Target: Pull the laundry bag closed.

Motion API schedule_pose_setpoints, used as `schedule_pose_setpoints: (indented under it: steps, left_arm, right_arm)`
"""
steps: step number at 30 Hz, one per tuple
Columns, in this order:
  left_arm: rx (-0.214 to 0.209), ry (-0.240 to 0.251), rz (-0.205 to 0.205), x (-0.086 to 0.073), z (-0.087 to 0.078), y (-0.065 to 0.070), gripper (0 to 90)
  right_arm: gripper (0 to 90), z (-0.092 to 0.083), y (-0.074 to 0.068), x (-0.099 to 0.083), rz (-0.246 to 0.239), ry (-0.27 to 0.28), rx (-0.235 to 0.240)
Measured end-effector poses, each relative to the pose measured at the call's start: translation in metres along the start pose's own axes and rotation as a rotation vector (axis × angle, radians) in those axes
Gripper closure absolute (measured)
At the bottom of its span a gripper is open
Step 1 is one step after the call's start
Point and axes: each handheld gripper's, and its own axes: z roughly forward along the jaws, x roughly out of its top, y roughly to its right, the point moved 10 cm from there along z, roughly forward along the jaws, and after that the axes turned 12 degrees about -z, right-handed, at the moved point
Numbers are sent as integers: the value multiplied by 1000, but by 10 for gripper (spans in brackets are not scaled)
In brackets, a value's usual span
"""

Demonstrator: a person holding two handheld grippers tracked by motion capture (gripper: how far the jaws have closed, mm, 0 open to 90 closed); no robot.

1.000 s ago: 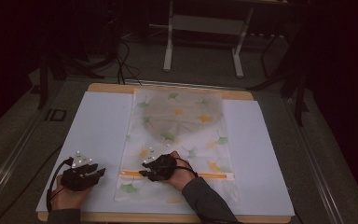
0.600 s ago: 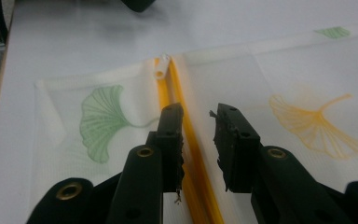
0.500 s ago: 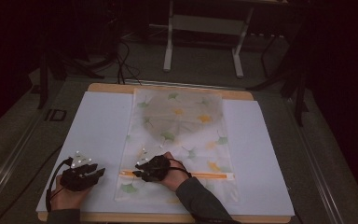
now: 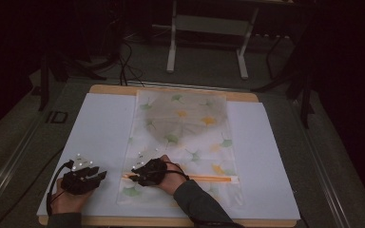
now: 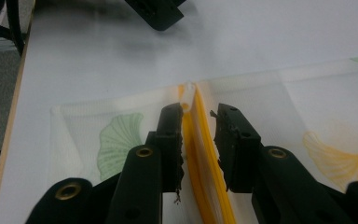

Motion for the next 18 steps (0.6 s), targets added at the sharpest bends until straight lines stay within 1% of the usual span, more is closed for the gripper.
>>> schedule_pose_setpoints:
  steps: [7,14,18]
  left_arm:
    - [0,0,1,0,0,0,614]
    - [0,0,1,0,0,0,613]
    - [0,0,2,0,-1,0,613]
  right_arm:
    - [711,6,-2,7,-7,3,8]
    - [714,16,-3,13,-14,-6,14]
    - [759,21,-2,12,-6,-20,18]
